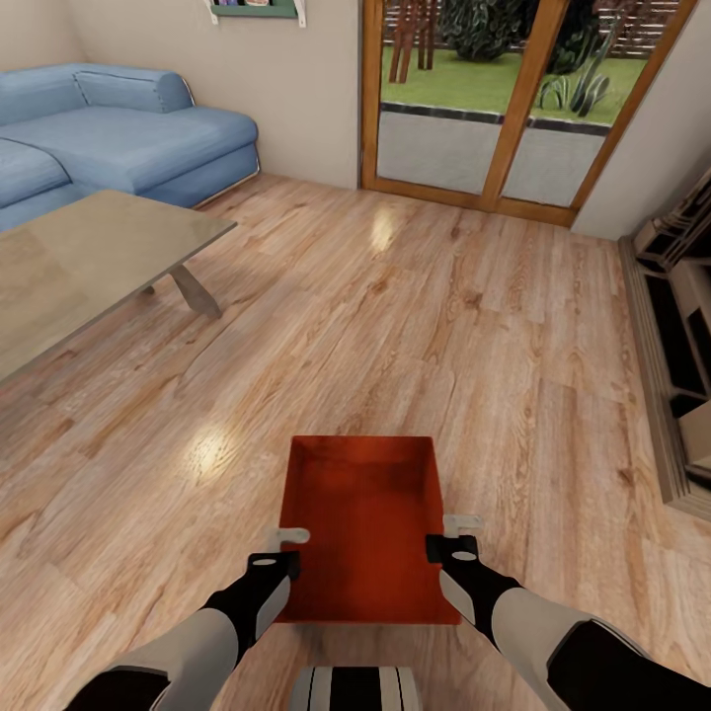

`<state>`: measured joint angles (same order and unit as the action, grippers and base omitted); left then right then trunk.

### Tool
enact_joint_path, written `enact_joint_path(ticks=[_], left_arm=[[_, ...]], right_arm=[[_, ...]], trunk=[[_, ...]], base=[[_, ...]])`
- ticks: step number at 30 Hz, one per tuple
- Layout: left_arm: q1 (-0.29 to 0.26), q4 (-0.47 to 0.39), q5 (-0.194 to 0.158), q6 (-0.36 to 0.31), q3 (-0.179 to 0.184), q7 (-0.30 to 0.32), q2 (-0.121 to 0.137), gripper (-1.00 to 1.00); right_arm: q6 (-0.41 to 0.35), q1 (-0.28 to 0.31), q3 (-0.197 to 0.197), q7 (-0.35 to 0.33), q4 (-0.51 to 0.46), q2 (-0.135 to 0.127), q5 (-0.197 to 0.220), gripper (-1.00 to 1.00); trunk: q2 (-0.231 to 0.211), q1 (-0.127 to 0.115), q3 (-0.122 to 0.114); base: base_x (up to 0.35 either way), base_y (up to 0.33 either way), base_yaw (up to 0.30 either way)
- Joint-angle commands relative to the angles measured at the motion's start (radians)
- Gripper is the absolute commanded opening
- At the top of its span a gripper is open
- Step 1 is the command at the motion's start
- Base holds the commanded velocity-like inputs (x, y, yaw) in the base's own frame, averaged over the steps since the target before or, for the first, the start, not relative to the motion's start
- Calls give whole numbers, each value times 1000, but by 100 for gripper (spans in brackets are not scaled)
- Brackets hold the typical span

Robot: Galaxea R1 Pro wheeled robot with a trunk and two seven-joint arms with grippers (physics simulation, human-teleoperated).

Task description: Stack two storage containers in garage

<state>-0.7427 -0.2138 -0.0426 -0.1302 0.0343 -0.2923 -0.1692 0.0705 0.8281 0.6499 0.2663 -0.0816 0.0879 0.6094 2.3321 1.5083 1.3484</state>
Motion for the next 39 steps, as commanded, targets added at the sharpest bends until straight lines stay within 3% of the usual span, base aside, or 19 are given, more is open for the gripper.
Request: enact_joint_path(ticks=[1,27,39], left_arm=[[0,-2,12,-8,-2,-10,2,-100],[0,-8,12,-8,-2,-10,2,-100],[0,-8,12,-11,-2,-11,3,-100]], right_arm=[[8,1,-1,8,2,0,10,-100],[8,1,-2,8,2,-2,12,-100],[8,1,-1,8,2,-2,12,-100]], trunk=[[0,0,1],[0,0,1],[-84,-46,-37]], base=[[0,0,0],[0,0,0],[0,0,0]])
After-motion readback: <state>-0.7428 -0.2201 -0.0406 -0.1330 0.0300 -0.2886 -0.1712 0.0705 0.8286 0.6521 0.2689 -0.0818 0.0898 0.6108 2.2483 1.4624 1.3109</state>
